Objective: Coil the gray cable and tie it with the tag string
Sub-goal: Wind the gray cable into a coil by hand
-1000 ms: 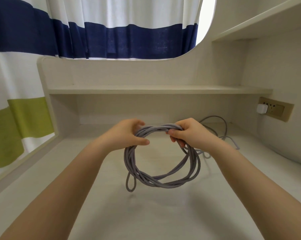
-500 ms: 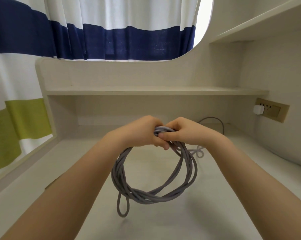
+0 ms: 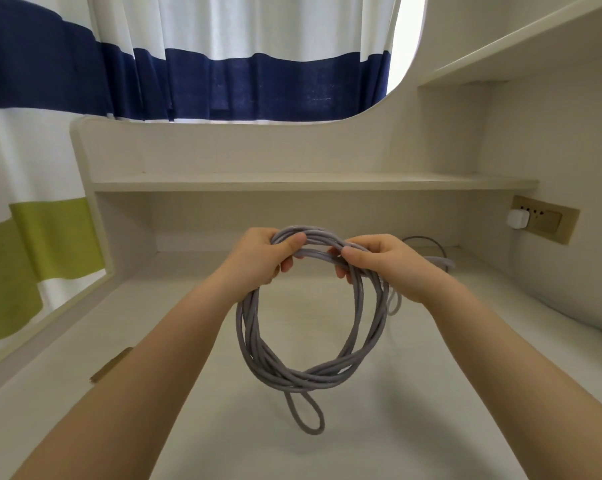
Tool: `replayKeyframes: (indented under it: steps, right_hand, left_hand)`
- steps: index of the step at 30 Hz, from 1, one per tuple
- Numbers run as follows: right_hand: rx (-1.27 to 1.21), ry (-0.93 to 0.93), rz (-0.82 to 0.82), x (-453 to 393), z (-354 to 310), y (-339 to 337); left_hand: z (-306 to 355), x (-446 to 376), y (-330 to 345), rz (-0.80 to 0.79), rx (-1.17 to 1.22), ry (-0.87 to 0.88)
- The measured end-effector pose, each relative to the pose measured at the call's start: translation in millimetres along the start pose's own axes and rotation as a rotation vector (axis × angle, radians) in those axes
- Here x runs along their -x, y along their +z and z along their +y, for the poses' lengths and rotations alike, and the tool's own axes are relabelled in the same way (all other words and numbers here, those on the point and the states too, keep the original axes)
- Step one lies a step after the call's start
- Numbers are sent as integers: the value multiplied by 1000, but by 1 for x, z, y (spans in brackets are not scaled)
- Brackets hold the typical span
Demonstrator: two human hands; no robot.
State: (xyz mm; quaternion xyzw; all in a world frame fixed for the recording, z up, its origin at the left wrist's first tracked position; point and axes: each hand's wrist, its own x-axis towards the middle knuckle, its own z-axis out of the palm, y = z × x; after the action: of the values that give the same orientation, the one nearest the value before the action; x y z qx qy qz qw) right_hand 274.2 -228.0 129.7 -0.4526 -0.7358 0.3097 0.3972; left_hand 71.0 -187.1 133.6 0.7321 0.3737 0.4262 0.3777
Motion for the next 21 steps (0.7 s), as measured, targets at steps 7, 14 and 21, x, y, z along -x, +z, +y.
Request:
replayKeyframes:
  steps: [7, 14, 21]
  right_hand:
    - [56, -18, 118, -6, -1, 7]
    - [214, -2, 54, -5, -11, 8]
    - [295, -26, -63, -10, -21, 28]
  left_hand:
    - [-6, 9, 0, -92, 164, -87]
    - [0, 7, -22, -255, -77, -142]
    - [30, -4, -5, -394, -550, 72]
